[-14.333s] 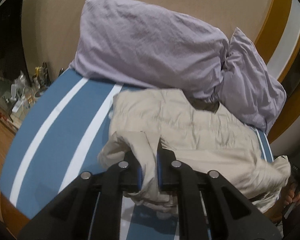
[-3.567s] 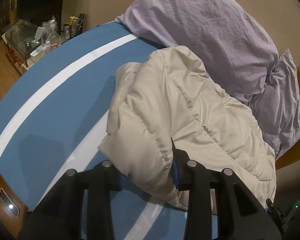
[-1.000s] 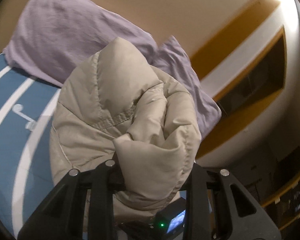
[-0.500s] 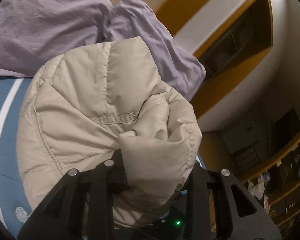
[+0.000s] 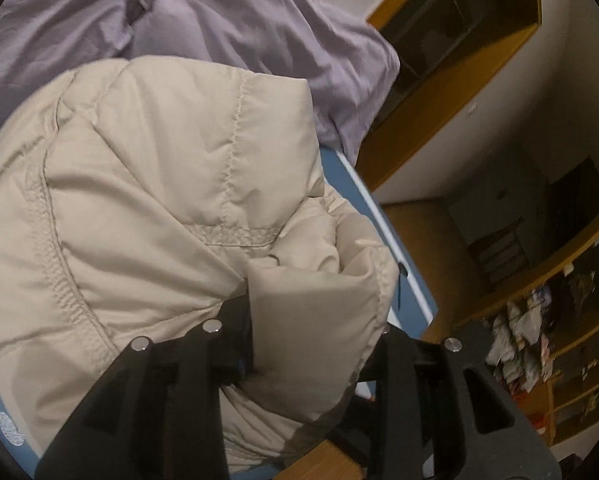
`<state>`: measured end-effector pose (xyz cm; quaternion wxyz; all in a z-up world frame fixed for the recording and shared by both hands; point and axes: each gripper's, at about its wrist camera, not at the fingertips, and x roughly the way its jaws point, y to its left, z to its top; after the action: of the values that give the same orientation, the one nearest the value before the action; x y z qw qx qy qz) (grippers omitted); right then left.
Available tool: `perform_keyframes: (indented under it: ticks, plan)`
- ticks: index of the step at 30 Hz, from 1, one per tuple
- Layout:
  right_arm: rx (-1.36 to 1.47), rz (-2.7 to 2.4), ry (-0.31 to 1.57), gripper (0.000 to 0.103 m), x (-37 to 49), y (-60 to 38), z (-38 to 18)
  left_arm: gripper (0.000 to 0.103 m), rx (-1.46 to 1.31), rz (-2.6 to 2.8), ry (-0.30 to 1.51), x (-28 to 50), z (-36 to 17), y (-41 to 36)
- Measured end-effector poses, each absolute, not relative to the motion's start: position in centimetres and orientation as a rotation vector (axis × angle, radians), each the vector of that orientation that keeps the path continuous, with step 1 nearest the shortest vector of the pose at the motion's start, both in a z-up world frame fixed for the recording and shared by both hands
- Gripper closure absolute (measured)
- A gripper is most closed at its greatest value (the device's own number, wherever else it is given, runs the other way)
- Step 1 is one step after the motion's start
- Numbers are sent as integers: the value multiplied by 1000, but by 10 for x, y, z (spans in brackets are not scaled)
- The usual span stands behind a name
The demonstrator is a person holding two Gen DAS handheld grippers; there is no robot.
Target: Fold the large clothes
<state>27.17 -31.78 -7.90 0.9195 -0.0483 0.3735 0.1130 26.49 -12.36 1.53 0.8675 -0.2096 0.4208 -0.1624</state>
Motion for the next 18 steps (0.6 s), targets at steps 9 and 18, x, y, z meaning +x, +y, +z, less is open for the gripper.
perform_keyframes:
  ticks: [9,18]
  plan:
    - [-14,132,790,32,279,-364,-73,43,-307,-324,902,266,18,-153]
    - [40,111,753,32,281,-374,-51,18,-316,-314,821,234,62,-128]
